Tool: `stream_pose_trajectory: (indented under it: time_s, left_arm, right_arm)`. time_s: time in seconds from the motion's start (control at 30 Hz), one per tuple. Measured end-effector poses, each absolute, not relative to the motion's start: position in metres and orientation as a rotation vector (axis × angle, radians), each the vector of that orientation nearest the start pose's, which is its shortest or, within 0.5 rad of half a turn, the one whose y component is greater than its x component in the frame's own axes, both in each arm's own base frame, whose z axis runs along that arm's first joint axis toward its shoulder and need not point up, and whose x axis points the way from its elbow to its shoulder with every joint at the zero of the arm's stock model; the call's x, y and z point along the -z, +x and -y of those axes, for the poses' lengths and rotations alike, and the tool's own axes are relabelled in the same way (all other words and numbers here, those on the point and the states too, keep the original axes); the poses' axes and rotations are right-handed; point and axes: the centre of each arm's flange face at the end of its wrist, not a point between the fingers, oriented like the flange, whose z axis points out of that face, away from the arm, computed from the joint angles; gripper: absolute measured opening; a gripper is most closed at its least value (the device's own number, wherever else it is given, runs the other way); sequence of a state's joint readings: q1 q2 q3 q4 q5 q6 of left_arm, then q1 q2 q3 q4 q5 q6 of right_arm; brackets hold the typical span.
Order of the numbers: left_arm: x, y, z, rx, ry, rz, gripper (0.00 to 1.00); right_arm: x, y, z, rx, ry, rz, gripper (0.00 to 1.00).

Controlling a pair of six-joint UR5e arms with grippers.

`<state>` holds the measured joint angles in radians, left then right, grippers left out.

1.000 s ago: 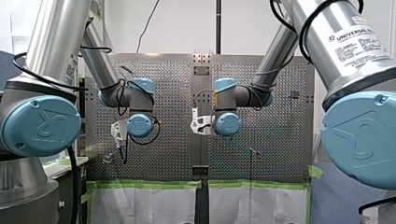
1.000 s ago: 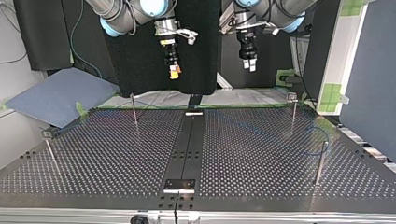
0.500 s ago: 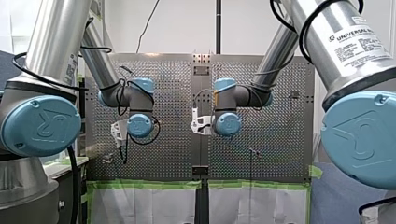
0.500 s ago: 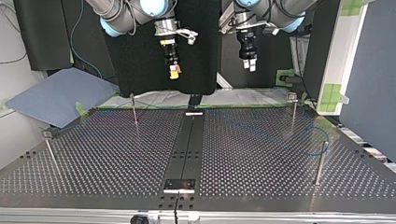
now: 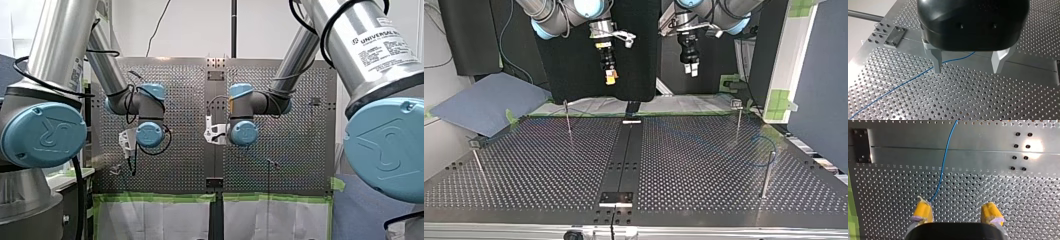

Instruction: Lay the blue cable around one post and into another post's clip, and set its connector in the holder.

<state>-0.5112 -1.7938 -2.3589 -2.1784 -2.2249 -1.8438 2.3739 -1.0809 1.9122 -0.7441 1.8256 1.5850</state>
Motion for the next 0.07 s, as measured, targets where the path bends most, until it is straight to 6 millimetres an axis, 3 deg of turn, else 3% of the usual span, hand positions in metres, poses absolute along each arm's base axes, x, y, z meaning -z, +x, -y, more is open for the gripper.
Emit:
stream_pose_trajectory:
  time_s: [0.07]
  left_arm:
    - [-0.1412,0.2927,0.2475,0.078,-0.310,-1.579,1.00]
  right_arm:
    - [-0.1401,0.4721,0.3053,-1.537,1.680,0.935,0.99]
